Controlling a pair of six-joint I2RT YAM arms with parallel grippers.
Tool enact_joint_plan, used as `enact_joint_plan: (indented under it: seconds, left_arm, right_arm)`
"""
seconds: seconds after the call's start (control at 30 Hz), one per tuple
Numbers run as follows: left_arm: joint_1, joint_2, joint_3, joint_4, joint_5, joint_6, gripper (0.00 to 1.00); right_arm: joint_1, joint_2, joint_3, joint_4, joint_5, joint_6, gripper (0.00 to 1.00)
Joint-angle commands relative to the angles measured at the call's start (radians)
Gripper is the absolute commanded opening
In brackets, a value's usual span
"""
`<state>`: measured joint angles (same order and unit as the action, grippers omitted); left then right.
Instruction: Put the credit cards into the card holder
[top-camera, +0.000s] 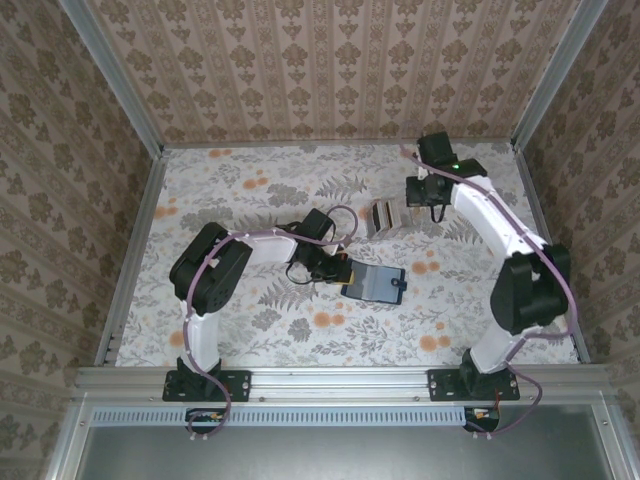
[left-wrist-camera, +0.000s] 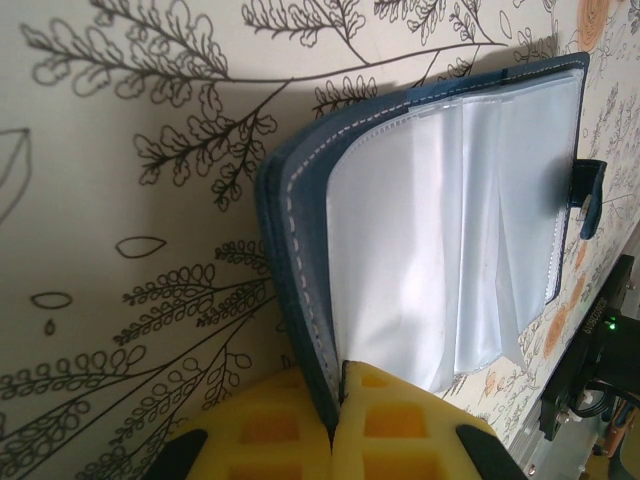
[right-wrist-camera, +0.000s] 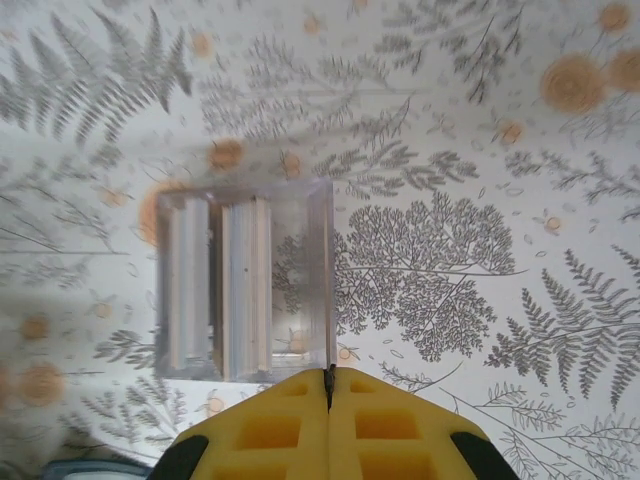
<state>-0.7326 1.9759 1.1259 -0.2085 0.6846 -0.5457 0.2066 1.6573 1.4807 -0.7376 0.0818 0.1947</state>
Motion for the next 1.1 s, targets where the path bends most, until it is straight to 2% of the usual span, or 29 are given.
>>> enact_joint_plan:
  seconds: [0.0, 0.13, 0.3, 0.43, 0.57, 0.7, 0.77, 0.93, 1.07]
  left_arm:
    - [-0.003, -0.02, -0.02, -0.008, -0.029, -0.009, 0.0]
    - [-0.004, -0.028, -0.011, -0.028, -0.034, -0.006, 0.0]
    - [-0.004, -0.021, -0.024, -0.004, -0.061, -0.059, 0.0]
    - [-0.011, -0.006, -0.047, 0.074, -0.048, -0.098, 0.0]
    - [-0.017, -0.006, -0.069, 0.115, -0.048, -0.11, 0.0]
    - [-0.018, -0.015, -0.082, 0.118, -0.048, -0.088, 0.0]
    - [-0.019, -0.015, -0.079, 0.117, -0.048, -0.084, 0.09]
    - [-0.019, -0.028, -0.089, 0.112, -0.057, -0.071, 0.24]
    - [-0.019, -0.047, -0.101, 0.115, -0.067, -0.071, 0.25]
  right_arm:
    - [0.0, -0.067, -0.054, -0.015, -0.082, 0.049, 0.0]
    - [0.008, -0.216, -0.202, 0.003, -0.213, 0.154, 0.0]
    - [0.039, -0.44, -0.477, 0.107, -0.526, 0.291, 0.0]
    - [0.069, -0.548, -0.682, 0.195, -0.631, 0.359, 0.0]
    - [0.074, -0.541, -0.828, 0.306, -0.645, 0.358, 0.0]
    - [0.065, -0.492, -0.896, 0.414, -0.644, 0.366, 0.0]
    - [0.064, -0.458, -0.899, 0.444, -0.648, 0.37, 0.0]
    - [0.039, -0.393, -0.918, 0.536, -0.647, 0.37, 0.0]
    - [0.015, -0.346, -0.917, 0.554, -0.645, 0.353, 0.0]
